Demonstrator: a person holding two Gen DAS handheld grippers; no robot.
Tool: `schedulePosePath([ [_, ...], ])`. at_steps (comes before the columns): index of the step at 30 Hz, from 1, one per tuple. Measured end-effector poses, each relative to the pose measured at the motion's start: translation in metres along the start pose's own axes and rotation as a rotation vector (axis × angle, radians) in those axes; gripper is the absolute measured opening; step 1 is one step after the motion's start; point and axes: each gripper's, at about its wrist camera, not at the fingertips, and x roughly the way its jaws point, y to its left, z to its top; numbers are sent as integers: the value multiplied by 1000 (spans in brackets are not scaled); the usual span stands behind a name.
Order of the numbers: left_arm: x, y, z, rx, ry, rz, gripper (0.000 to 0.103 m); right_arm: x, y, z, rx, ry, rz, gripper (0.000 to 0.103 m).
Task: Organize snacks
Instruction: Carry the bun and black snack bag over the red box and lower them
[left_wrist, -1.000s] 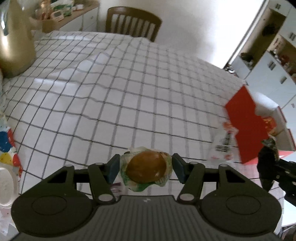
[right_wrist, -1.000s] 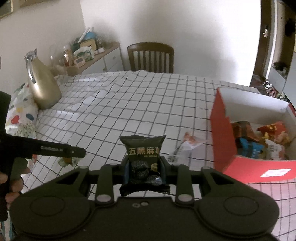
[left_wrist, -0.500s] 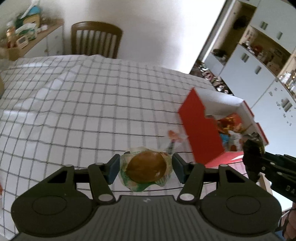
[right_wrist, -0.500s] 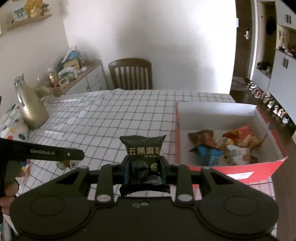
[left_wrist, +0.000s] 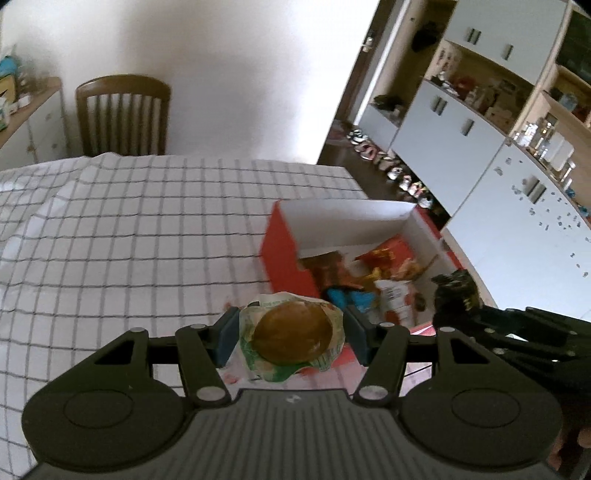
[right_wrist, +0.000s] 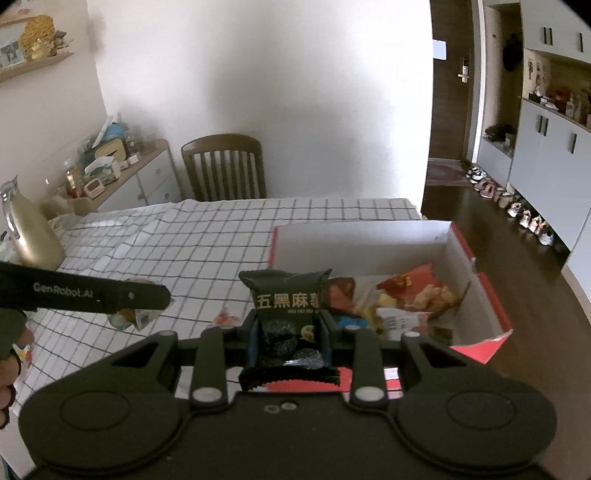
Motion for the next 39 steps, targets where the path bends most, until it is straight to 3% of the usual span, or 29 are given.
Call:
schedulePosePath([
  [11,37,-59,13,54,17,-23,60,3,-61,6,21,-2,-32,31],
  [22,93,-95,32,75,67,8,60,26,-114,7,26,27,-77,31],
  [39,188,-113,66,87,127,79,60,90,-132,12,17,101,-60,31],
])
